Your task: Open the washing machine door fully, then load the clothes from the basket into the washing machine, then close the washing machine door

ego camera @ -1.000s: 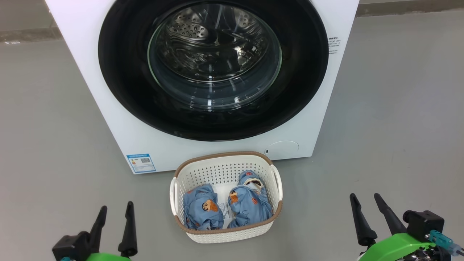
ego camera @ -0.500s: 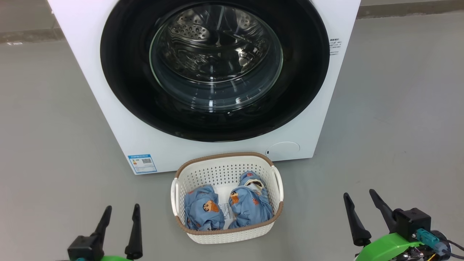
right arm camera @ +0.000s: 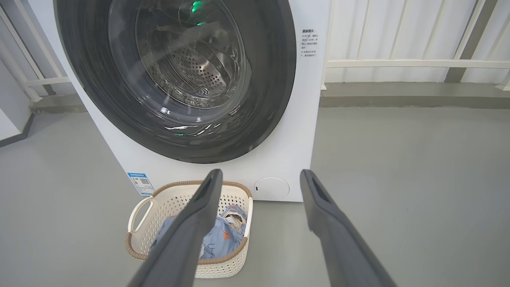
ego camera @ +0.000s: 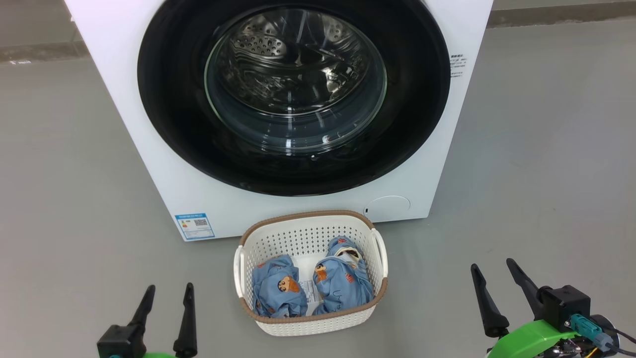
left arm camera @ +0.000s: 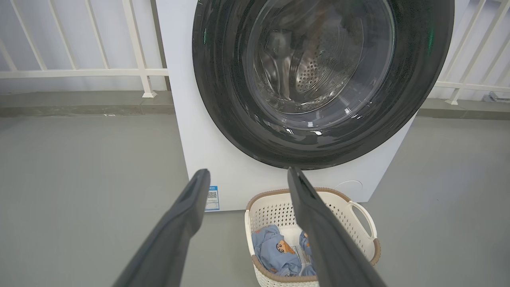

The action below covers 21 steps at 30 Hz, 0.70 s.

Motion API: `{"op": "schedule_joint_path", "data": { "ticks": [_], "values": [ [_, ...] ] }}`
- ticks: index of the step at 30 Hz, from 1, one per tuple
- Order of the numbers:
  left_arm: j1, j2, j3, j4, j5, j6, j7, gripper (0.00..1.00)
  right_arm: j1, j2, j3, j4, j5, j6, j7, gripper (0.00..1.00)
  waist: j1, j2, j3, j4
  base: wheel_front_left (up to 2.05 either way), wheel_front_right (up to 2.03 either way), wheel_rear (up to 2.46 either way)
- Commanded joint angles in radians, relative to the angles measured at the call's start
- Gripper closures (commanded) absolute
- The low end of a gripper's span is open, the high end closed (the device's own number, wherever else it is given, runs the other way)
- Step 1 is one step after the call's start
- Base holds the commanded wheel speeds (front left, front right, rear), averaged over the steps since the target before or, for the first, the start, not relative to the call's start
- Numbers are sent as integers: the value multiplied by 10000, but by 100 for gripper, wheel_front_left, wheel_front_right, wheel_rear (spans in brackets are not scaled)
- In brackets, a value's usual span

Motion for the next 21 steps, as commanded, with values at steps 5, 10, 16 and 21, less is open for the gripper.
{"op": "schedule_joint_path", "data": {
  "ticks": [5, 10, 16, 21],
  "values": [
    [-515, 195, 272, -171, -21, 130, -122, 0, -290, -87, 253, -204, 100, -11, -126, 0, 0, 0, 19, -12, 0, 0, 0],
    [-520, 221, 254, -171, -58, 155, -122, 0, -299, -87, 250, -184, 116, -11, -141, 0, 0, 0, 25, -21, 0, 0, 0],
    [-526, 258, 235, -200, -43, 204, -122, 0, -283, -87, 250, -188, 132, -11, -151, 0, 0, 0, 15, -21, 13, 18, -31],
    [-530, 276, 209, -190, -36, 224, -122, 0, -272, -87, 248, -193, 155, -11, -161, 0, 0, 0, 0, -16, 58, 58, -115]
  ]
}}
